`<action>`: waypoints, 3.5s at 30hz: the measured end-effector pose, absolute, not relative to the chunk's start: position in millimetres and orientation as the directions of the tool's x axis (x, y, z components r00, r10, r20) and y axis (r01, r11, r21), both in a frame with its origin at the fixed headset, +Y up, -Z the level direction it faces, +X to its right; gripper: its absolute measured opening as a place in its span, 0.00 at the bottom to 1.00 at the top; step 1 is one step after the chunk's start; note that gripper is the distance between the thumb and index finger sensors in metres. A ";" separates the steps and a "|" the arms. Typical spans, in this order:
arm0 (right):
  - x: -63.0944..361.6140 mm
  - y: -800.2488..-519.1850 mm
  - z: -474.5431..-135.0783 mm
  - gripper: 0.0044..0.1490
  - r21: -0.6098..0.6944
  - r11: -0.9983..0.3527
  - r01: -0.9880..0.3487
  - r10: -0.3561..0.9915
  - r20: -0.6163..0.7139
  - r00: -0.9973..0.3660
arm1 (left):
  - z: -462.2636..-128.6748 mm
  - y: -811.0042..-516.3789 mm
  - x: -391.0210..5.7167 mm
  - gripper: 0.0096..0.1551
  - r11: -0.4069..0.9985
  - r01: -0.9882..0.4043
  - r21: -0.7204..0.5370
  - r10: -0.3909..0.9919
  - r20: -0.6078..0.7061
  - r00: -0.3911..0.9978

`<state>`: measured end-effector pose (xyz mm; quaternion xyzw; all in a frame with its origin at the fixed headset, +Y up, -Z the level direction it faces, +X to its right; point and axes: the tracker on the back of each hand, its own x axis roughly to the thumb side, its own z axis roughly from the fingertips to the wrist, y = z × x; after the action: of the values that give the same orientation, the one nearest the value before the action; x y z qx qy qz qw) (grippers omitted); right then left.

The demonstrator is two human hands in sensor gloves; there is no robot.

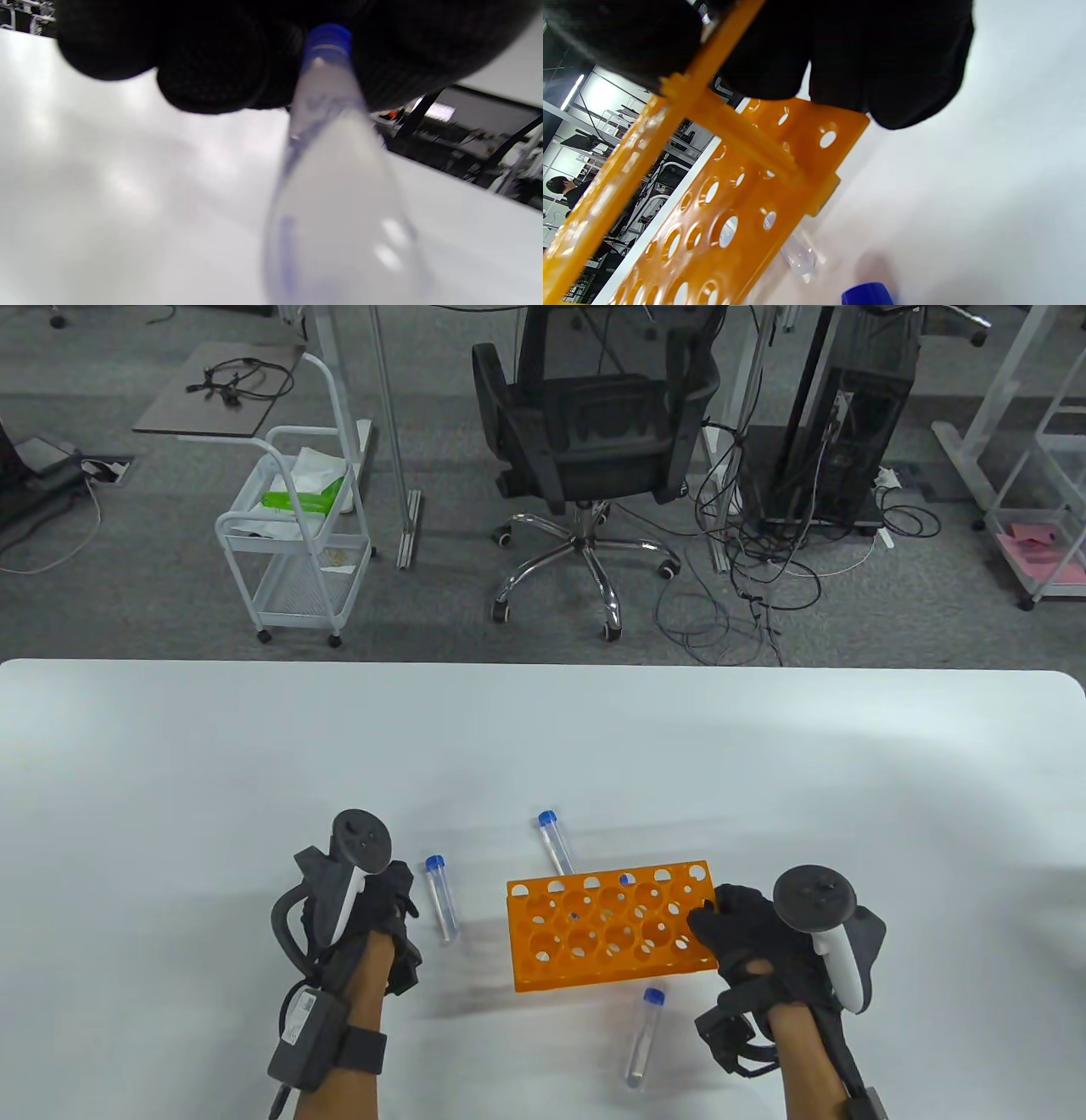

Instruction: Insert test tubes into test tube rack (6 test tubes)

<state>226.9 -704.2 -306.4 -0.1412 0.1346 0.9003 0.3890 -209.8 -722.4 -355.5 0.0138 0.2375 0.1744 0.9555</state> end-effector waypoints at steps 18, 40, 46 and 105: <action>224.7 -705.3 -306.1 0.37 0.151 -0.646 -0.748 0.668 -0.364 -0.650 | -341.1 -674.1 -182.4 0.31 0.897 -0.321 0.306 0.406 -0.277 0.871; 223.3 -705.6 -306.6 0.37 0.159 -0.643 -0.750 0.665 -0.370 -0.648 | -311.5 -623.9 -133.7 0.29 0.825 -0.354 0.441 0.396 -0.004 0.918; 223.1 -705.7 -306.8 0.37 0.160 -0.641 -0.751 0.667 -0.369 -0.648 | -303.9 -615.8 -118.6 0.27 0.807 -0.370 0.460 0.382 0.071 0.922; 222.8 -706.2 -307.0 0.37 0.162 -0.642 -0.750 0.669 -0.359 -0.650 | -303.7 -636.3 -63.4 0.30 0.952 -0.221 0.211 0.166 0.251 0.954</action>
<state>222.8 -706.2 -307.0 -0.1341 0.1497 0.8960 0.3960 -63.4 -636.3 -303.7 0.1193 -0.1161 0.0986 0.9811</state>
